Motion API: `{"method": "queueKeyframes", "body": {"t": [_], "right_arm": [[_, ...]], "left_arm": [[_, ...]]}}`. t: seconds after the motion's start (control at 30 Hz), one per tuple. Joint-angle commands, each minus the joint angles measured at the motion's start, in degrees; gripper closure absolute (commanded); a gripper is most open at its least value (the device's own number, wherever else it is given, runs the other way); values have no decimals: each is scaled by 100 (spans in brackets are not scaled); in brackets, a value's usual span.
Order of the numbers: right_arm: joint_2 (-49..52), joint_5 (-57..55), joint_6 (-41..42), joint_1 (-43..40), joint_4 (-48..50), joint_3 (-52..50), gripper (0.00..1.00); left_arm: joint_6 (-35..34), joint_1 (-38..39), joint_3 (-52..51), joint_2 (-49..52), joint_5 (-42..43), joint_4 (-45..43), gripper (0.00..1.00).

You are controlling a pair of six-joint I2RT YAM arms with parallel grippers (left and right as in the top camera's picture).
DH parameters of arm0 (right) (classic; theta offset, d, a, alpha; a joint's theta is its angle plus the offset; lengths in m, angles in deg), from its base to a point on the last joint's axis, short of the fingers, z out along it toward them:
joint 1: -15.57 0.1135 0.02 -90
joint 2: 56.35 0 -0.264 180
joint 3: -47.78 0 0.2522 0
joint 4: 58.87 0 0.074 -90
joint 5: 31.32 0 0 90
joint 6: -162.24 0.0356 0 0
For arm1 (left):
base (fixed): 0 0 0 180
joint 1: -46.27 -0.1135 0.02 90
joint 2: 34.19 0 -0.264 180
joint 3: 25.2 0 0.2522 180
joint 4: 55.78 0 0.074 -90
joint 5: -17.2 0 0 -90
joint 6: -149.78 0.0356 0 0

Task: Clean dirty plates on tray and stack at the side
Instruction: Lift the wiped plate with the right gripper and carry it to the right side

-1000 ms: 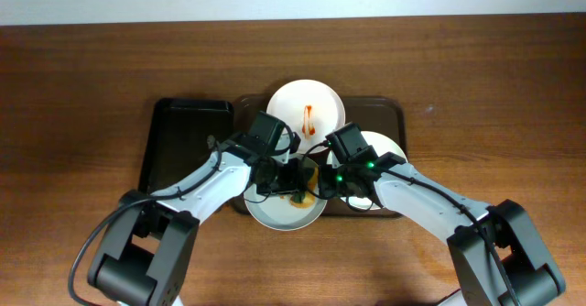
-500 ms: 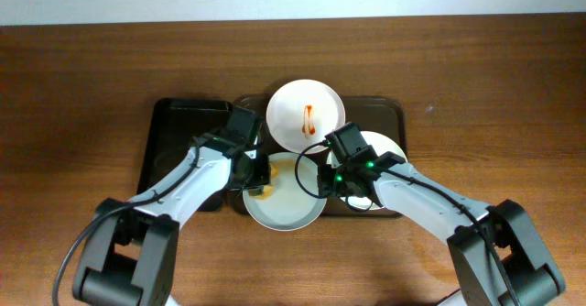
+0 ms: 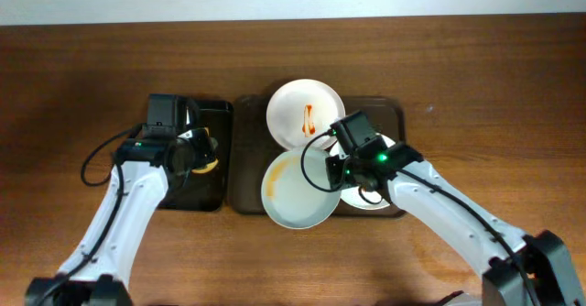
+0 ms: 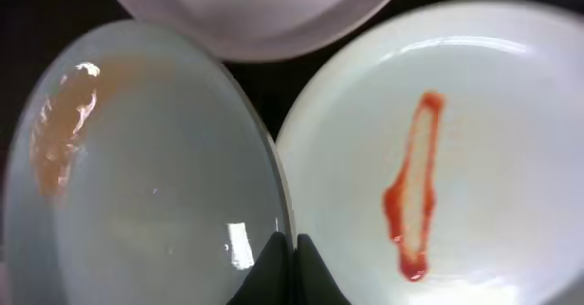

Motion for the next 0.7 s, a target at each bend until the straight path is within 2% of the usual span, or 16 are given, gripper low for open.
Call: {"method": "queueKeyframes", "body": {"t": [0.0, 0.1, 0.23, 0.37, 0.53, 0.67], "right_arm": [[-170, -885, -409, 103, -369, 426, 96], [-170, -1840, -590, 446, -719, 721, 96], [-155, -1871, -549, 671, -907, 719, 96], [-94, -1403, -317, 664, -1244, 697, 96], [-107, -2391, -334, 671, -1086, 872, 96], [-114, -2887, -767, 833, -1032, 1394, 96]], "left_arm": [[114, -79, 4, 413, -63, -81, 100], [114, -79, 4, 605, -63, -131, 100], [114, -79, 4, 651, -61, -131, 100], [114, -79, 4, 651, -59, -125, 100], [114, -79, 4, 651, -59, -125, 100], [114, -79, 4, 651, -57, -125, 100]]}}
